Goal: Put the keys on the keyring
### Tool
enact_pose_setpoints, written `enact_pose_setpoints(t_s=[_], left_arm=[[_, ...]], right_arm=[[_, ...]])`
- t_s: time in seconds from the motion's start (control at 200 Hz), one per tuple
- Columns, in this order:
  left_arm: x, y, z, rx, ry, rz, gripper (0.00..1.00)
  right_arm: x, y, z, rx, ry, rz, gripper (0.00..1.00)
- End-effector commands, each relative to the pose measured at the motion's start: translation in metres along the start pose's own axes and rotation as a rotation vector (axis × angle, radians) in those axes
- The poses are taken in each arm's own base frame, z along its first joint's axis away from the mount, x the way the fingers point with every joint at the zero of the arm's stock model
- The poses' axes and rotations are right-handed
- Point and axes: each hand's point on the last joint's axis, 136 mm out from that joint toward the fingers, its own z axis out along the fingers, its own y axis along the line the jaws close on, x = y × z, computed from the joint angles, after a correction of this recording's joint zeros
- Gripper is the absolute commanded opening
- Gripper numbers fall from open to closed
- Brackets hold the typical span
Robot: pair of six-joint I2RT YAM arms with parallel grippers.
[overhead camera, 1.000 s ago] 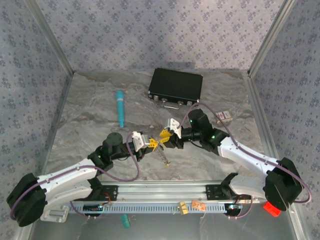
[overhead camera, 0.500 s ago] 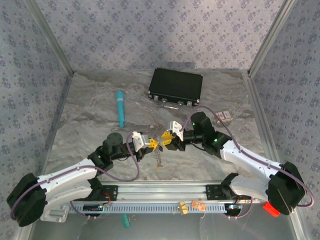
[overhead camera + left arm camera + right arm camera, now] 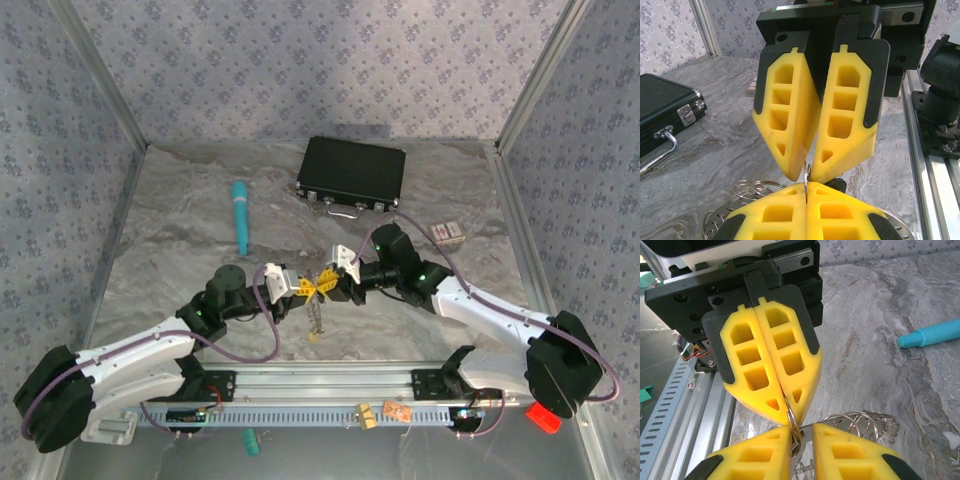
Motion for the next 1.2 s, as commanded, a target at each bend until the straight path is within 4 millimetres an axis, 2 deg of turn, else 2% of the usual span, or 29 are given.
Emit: enact_pose_setpoints(t_s=[0.0,0.11,0.135,0.205,0.26,0.34,0.405,0.505,0.7,0.82,0.954,0.989,1.049,1.074,1.194], left_arm=[[-0.029,-0.005,-0.001,0.038,-0.097,0.034,0.0],[-0.03,-0.003,0.0,0.024,-0.098,0.032,0.0],[-0.029,-0.001,0.0,0.014,-0.091,0.027,0.0],[-0.026,0.006,0.0,-0.025,-0.065,0.017,0.16],[-0.02,0.01,-0.001,-0.05,-0.024,0.016,0.23],[-0.012,0.015,-0.002,-0.079,0.045,0.027,0.25],[-0.003,0.017,-0.002,-0.083,0.112,0.036,0.24],[-0.002,0.017,0.001,-0.069,0.135,0.048,0.25],[-0.008,0.015,0.006,-0.046,0.118,0.058,0.23],[-0.007,0.013,0.007,-0.03,0.122,0.061,0.17],[-0.009,0.009,0.007,-0.01,0.11,0.066,0.0],[-0.011,0.008,0.007,-0.005,0.102,0.067,0.0],[-0.012,0.007,0.007,0.0,0.082,0.061,0.0],[-0.013,0.006,0.007,0.0,0.068,0.058,0.0],[-0.02,0.003,0.006,0.008,-0.008,0.039,0.0]], right_arm=[[-0.017,0.001,0.001,-0.018,-0.036,-0.026,0.15],[-0.017,0.001,0.002,-0.026,-0.032,-0.023,0.0],[-0.017,0.001,0.002,-0.023,-0.028,-0.025,0.0],[-0.016,-0.003,0.0,0.008,-0.004,-0.035,0.0],[-0.013,-0.006,-0.003,0.036,0.038,-0.057,0.0],[-0.006,-0.009,-0.006,0.076,0.126,-0.088,0.0],[0.002,-0.01,-0.009,0.095,0.208,-0.113,0.0],[0.007,-0.01,-0.01,0.102,0.295,-0.148,0.0],[-0.005,-0.005,-0.004,0.085,0.319,-0.199,0.0],[-0.013,0.0,-0.001,0.067,0.29,-0.214,0.0],[-0.018,0.004,0.0,0.054,0.257,-0.212,0.0],[-0.02,0.002,-0.001,0.067,0.236,-0.201,0.0],[-0.02,-0.004,-0.004,0.104,0.191,-0.172,0.21],[-0.017,-0.006,-0.006,0.111,0.172,-0.152,0.26],[-0.015,-0.011,-0.01,0.114,0.091,-0.065,0.3]])
